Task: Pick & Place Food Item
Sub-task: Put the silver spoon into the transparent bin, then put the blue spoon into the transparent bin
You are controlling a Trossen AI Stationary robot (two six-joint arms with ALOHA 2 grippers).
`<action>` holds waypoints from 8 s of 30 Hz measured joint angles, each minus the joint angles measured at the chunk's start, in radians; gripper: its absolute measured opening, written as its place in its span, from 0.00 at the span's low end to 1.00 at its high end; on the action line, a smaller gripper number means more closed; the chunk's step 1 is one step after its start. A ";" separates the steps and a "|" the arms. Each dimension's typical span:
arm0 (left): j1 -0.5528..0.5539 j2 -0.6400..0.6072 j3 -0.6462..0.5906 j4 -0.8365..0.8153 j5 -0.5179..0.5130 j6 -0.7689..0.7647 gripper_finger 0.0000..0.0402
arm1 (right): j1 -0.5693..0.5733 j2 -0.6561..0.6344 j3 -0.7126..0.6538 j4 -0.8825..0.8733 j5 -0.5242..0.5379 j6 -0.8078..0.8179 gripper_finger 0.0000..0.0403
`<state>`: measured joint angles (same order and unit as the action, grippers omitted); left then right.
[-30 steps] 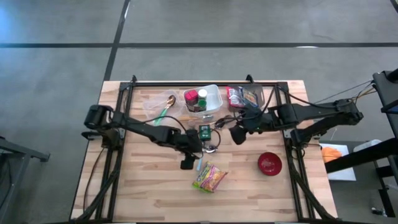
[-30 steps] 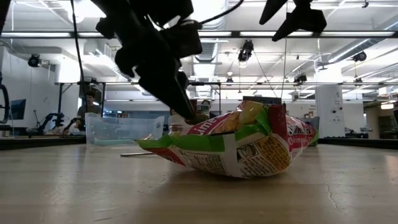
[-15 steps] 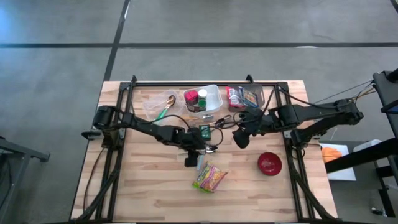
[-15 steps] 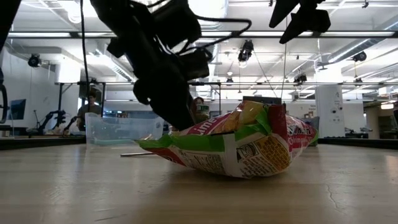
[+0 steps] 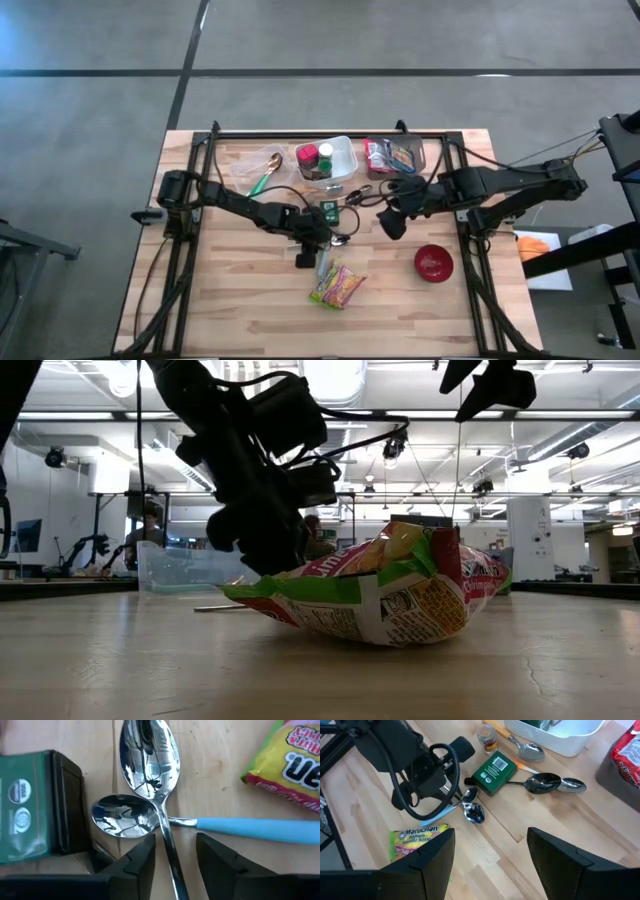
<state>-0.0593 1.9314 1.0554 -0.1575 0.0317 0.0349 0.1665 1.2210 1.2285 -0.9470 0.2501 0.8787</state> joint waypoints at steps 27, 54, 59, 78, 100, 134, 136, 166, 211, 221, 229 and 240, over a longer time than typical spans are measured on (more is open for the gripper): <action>-0.002 -0.168 -0.003 -0.081 0.130 -0.118 0.00 | 0.000 -0.042 0.002 0.000 0.003 -0.015 0.61; 0.685 -0.596 -0.123 -0.464 -0.065 -0.405 0.00 | 0.000 -0.074 0.002 0.003 0.017 -0.045 0.61; 0.695 -0.596 -0.207 -0.402 -0.066 -0.372 0.00 | 0.000 -0.074 0.002 0.003 0.016 -0.043 0.61; 0.711 -0.596 -0.425 -0.153 -0.111 -0.410 0.00 | 0.000 -0.074 0.002 0.003 0.014 -0.025 0.61; 0.716 -0.495 -0.411 -0.124 -0.115 -0.426 0.00 | -0.001 -0.073 0.002 0.008 0.012 -0.014 0.61; 0.682 -0.494 -0.169 -0.431 0.077 -0.493 0.62 | -0.001 -0.073 0.002 0.008 0.012 -0.006 0.61; 0.650 -0.494 -0.125 -0.490 0.077 -0.498 0.63 | -0.001 -0.073 0.002 0.008 0.012 0.015 0.61; -0.002 -0.149 0.279 -0.528 0.043 -1.214 0.63 | 0.000 -0.073 0.002 -0.017 -0.073 -0.121 0.61; -0.049 0.200 0.478 -0.567 -0.018 -1.160 0.36 | 0.000 -0.076 0.001 -0.172 -0.093 -0.205 0.61; -0.051 0.242 0.483 -0.577 0.013 -1.160 0.36 | 0.000 -0.076 0.000 -0.181 -0.097 -0.206 0.61; -0.052 0.245 0.483 -0.626 -0.010 -1.031 0.16 | 0.000 -0.076 0.000 -0.184 -0.102 -0.206 0.61; -0.051 0.243 0.481 -0.705 -0.035 -0.919 0.01 | 0.001 -0.076 0.000 -0.187 -0.101 -0.202 0.61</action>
<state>-0.1104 2.1744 1.5365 -0.8621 -0.0032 -0.8841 0.1677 1.1453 1.2282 -1.1339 0.1486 0.6769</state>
